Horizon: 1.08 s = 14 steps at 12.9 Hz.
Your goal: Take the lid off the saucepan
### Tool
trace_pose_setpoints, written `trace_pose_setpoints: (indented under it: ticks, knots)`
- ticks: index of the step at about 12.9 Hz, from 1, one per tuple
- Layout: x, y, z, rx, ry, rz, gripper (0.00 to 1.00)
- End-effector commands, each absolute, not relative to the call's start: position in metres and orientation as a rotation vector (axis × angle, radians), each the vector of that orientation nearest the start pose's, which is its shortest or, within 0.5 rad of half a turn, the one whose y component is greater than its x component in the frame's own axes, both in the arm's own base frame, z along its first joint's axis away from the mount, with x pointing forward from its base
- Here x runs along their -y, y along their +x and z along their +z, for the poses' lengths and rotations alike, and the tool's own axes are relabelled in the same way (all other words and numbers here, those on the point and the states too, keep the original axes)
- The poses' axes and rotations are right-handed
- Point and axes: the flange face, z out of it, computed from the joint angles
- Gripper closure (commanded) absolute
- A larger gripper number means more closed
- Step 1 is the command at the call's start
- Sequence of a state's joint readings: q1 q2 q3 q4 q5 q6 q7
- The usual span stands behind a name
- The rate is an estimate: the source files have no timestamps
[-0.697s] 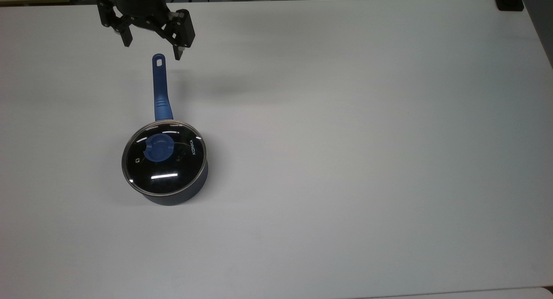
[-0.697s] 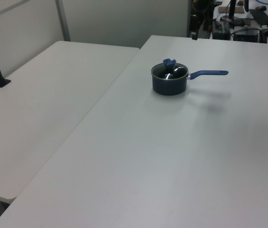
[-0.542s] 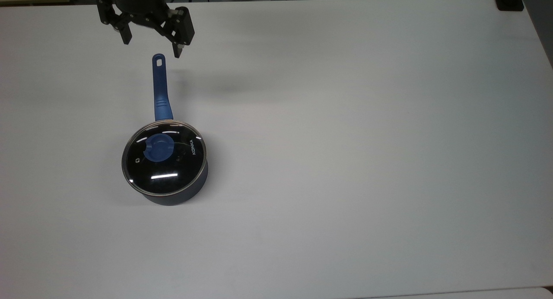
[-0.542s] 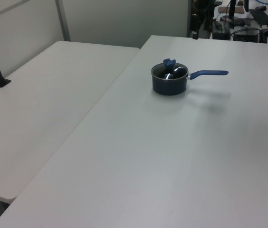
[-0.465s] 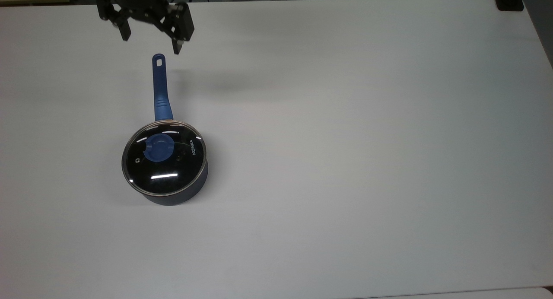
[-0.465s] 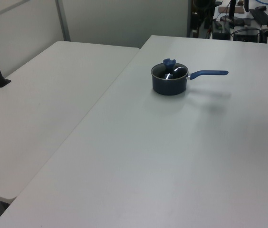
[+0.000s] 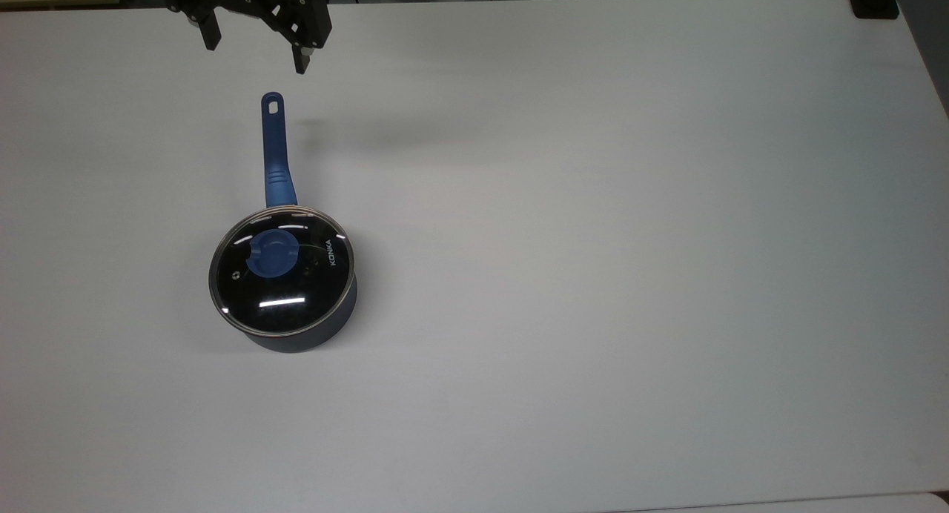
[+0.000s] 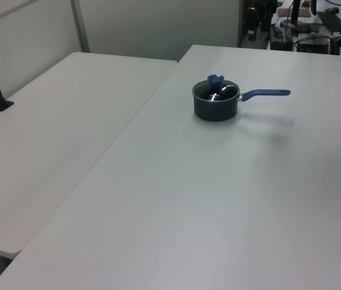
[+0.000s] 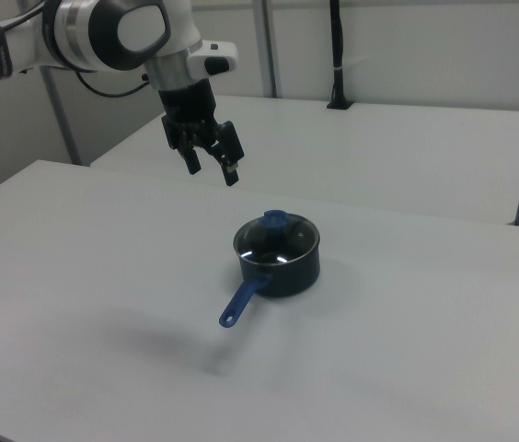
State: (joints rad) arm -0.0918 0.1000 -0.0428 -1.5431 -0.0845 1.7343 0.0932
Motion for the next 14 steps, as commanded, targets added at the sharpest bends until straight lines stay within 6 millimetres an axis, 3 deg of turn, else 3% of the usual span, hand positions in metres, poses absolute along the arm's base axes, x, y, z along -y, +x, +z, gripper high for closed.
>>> trace_pose_setpoints:
  ticks: [1, 4, 10, 12, 13, 14]
  knots:
    - [0.084, 0.593, 0.593, -0.348, -3.222, -0.127, 0.0]
    - [0.08, 0.598, 0.584, -0.329, -3.229, -0.11, 0.0]
    - [0.074, 0.631, 0.575, -0.314, -3.176, -0.343, 0.0]
    - [0.075, 0.648, 0.554, -0.308, -3.17, -0.385, 0.0]
    - [0.076, 0.655, 0.533, -0.288, -3.191, -0.345, 0.0]
    - [0.076, 0.667, 0.529, -0.281, -3.184, -0.388, 0.0]
